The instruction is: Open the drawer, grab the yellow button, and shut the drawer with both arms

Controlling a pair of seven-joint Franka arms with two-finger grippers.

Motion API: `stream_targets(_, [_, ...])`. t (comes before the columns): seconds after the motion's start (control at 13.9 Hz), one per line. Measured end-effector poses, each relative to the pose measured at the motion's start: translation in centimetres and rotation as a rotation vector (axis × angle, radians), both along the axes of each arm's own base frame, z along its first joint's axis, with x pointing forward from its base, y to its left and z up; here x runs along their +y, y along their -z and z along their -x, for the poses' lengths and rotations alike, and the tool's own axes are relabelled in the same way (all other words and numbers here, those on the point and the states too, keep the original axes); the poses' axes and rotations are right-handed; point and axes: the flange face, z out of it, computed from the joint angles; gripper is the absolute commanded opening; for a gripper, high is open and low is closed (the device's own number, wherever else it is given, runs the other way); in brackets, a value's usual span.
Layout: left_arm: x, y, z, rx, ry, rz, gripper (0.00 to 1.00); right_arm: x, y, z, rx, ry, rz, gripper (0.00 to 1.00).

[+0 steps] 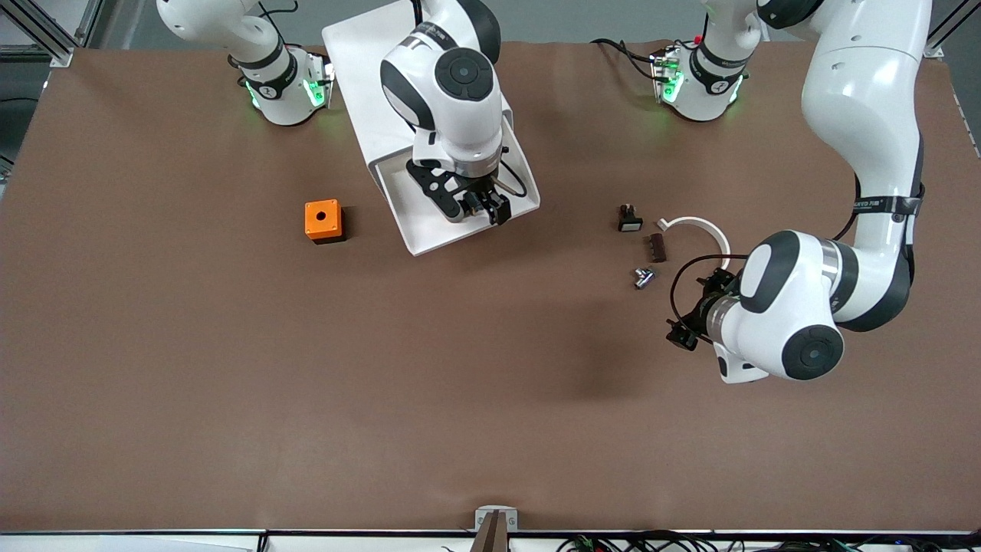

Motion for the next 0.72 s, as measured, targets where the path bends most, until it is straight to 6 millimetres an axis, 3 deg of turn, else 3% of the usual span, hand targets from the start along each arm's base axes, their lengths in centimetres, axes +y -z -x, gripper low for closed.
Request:
stream_targets(0.22, [-2.1,-2.3,0.7,-0.033,0.182,0.081,0.99,-0.2,0.0,-0.2,0.002,0.004,0.006,0.94])
stream_targets(0.43, [-5.0,-2.5,2.0,-0.023,0.300,0.143,1.00,-0.7,0.2,-0.1,0.000,-0.010,0.051,0.92])
stream_targets(0.72, [-9.7,-2.1,5.0,0.020,0.387,0.188,0.99,-0.9,0.2,-0.1,0.002,-0.015,0.069,0.71])
